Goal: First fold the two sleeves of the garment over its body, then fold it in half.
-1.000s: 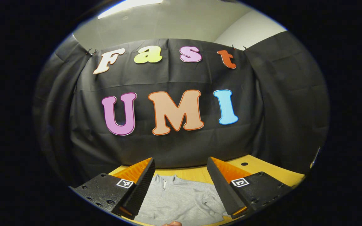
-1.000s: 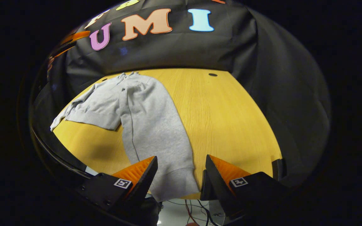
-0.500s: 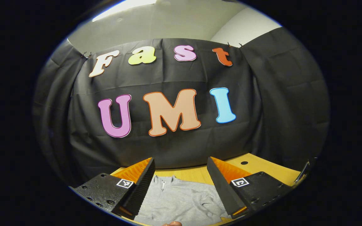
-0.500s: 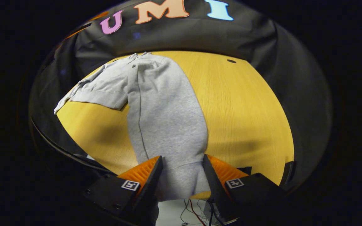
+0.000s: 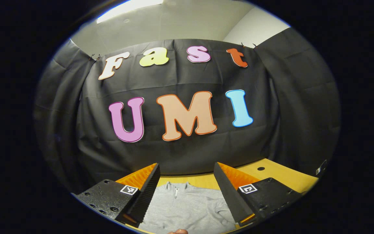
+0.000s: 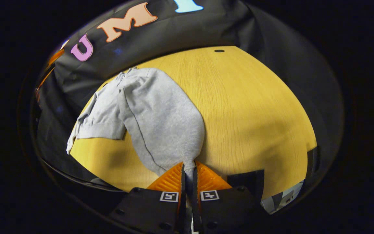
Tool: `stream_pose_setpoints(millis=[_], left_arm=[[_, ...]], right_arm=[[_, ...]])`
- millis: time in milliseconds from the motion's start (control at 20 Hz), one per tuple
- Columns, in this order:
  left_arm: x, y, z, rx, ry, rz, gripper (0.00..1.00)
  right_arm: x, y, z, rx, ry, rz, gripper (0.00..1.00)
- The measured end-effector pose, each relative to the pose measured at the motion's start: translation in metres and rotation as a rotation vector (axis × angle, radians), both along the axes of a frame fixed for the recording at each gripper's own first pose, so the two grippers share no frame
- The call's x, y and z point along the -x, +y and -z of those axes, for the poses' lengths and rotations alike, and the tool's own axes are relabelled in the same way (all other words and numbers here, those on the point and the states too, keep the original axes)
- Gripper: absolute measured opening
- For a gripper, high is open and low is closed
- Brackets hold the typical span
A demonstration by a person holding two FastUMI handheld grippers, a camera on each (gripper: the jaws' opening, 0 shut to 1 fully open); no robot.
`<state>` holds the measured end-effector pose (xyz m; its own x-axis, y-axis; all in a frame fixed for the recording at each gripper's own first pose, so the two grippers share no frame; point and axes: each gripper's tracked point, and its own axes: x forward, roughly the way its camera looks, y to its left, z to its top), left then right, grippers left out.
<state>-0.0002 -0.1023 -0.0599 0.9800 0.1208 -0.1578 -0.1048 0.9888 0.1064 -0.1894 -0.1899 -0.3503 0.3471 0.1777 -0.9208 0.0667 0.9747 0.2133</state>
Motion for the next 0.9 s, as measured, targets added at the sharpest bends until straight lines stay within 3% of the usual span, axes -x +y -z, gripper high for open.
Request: stream_pose_setpoints(millis=[350,900], left_arm=[[-0.007,0.052,0.003,0.032,-0.008,-0.038,0.96],[0.0,0.182,0.008,-0.003,0.001,-0.206,0.96]], right_arm=[[-0.075,0.039,-0.044,-0.064,-0.103,0.118,0.1],[-0.2,0.133,-0.095,-0.143,-0.275,0.117,0.11]])
